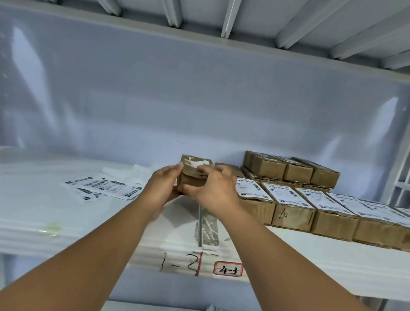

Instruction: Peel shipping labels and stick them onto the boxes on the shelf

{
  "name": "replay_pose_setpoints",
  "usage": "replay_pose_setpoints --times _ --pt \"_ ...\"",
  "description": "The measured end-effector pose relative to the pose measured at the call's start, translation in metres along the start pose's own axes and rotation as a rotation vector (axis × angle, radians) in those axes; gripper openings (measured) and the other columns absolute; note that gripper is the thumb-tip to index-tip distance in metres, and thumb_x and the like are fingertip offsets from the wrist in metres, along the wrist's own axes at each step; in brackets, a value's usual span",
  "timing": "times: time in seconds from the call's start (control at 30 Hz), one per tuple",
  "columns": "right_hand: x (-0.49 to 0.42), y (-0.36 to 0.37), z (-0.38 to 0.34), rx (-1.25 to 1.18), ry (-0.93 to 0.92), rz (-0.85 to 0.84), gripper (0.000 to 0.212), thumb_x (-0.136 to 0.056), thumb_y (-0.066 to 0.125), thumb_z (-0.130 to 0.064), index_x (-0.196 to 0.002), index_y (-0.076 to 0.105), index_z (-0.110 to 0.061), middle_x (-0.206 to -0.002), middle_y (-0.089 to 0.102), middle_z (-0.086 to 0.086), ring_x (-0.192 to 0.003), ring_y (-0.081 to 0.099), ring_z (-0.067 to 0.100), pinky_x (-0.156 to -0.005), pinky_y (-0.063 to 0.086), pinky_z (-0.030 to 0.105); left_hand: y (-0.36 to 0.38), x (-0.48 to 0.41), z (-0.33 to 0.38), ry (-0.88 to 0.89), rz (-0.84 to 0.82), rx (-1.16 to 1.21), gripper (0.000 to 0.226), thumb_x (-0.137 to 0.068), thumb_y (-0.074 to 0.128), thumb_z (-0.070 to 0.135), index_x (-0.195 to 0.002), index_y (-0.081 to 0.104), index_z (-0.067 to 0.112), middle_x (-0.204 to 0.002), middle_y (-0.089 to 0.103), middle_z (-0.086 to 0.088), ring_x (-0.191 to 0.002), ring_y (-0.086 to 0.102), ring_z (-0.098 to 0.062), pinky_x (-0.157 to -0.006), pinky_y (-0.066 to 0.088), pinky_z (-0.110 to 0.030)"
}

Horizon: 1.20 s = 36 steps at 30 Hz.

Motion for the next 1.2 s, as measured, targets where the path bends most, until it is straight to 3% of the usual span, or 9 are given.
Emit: replay_pose_setpoints --times 0.13,0.27,0.47,0.57,0.67,0.77,0.9,1.13,1.2 --pt "0.014 0.006 0.012 -0.030 -0.017 -0.046 0.056 -0.072 0.071 -0.055 -0.122 0.058 -0.033 -0.140 0.033 0.001 -0.135 0.026 0.022 -0.110 0.022 0.030 -0.017 0.006 -0.010 -0.018 0.008 -0.335 0.026 -0.092 0.050 0.032 -0.107 0.067 0.019 -0.107 0.068 -0.008 -0.100 0.062 -0.030 -0.076 0.044 -0.031" --pt "0.025 0.017 0.029 -0.027 -0.067 -0.151 0.056 -0.078 0.070 -0.047 -0.127 0.048 -0.035 -0.135 0.039 0.004 -0.128 0.038 0.021 -0.108 0.032 0.030 -0.020 0.015 -0.013 0.085 0.043 -0.571 0.025 -0.091 0.052 0.031 -0.111 0.066 0.023 -0.109 0.068 0.002 -0.099 0.062 -0.018 -0.088 0.046 -0.033" --pt "0.026 0.020 0.030 0.022 -0.092 -0.119 0.053 -0.087 0.060 -0.045 -0.136 0.041 -0.037 -0.138 0.048 0.001 -0.126 0.041 0.020 -0.104 0.038 0.035 -0.022 0.023 -0.003 0.184 0.149 -0.741 0.020 -0.094 0.046 0.019 -0.099 0.065 0.023 -0.099 0.068 0.003 -0.091 0.064 -0.019 -0.078 0.045 -0.027" --pt "0.027 0.019 0.029 0.013 -0.101 -0.114 0.051 -0.090 0.055 -0.045 -0.138 0.041 -0.034 -0.143 0.043 0.001 -0.134 0.035 0.021 -0.108 0.033 0.034 -0.027 0.028 0.002 0.235 0.239 -1.194 0.031 -0.090 0.042 0.007 -0.110 0.061 0.022 -0.112 0.064 0.000 -0.104 0.058 -0.023 -0.083 0.046 -0.031" --pt "0.028 0.019 0.027 0.043 -0.120 -0.108 0.053 -0.092 0.054 -0.043 -0.141 0.038 -0.033 -0.156 0.020 0.004 -0.143 0.019 0.023 -0.113 0.023 0.034 -0.041 0.028 0.007 0.285 0.289 -1.573 0.036 -0.090 0.042 0.009 -0.123 0.051 0.016 -0.127 0.049 -0.004 -0.114 0.047 -0.024 -0.083 0.042 -0.033" --pt "0.030 0.016 0.025 0.027 -0.162 -0.073 0.054 -0.092 0.057 -0.036 -0.141 0.039 -0.028 -0.156 0.019 0.001 -0.143 0.018 0.017 -0.112 0.020 0.028 -0.067 0.025 0.003 0.058 0.308 -1.596 0.039 -0.094 0.043 0.027 -0.128 0.044 0.009 -0.139 0.037 -0.010 -0.128 0.035 -0.026 -0.095 0.038 -0.035" --pt "0.031 0.016 0.024 0.044 -0.173 -0.083 0.056 -0.091 0.059 -0.033 -0.142 0.037 -0.027 -0.155 0.021 -0.004 -0.142 0.019 0.015 -0.113 0.020 0.028 -0.078 0.023 -0.005 -0.096 0.318 -1.569 0.042 -0.092 0.041 0.041 -0.119 0.048 0.009 -0.124 0.054 -0.008 -0.118 0.049 -0.025 -0.094 0.037 -0.035" --pt "0.030 0.016 0.026 0.050 -0.158 -0.072 0.056 -0.090 0.060 -0.032 -0.141 0.038 -0.029 -0.155 0.021 -0.004 -0.142 0.022 0.016 -0.113 0.022 0.031 -0.070 0.028 0.004 -0.074 0.343 -1.647 0.018 -0.092 0.044 0.017 -0.105 0.057 0.015 -0.105 0.061 -0.005 -0.097 0.058 -0.026 -0.070 0.037 -0.028" --pt "0.030 0.016 0.027 0.054 -0.151 -0.069 0.056 -0.090 0.061 -0.032 -0.141 0.039 -0.029 -0.155 0.022 -0.004 -0.141 0.023 0.017 -0.113 0.023 0.032 -0.066 0.030 0.006 -0.012 0.304 -1.667 0.020 -0.095 0.046 0.030 -0.104 0.058 0.016 -0.105 0.062 -0.005 -0.099 0.058 -0.026 -0.070 0.038 -0.028"
Point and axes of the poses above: each hand's wrist, its own x-axis away from the middle knuckle, its own y-axis out of the palm, z = x × y, the point moved 5 cm from there along -x, towards the middle knuckle
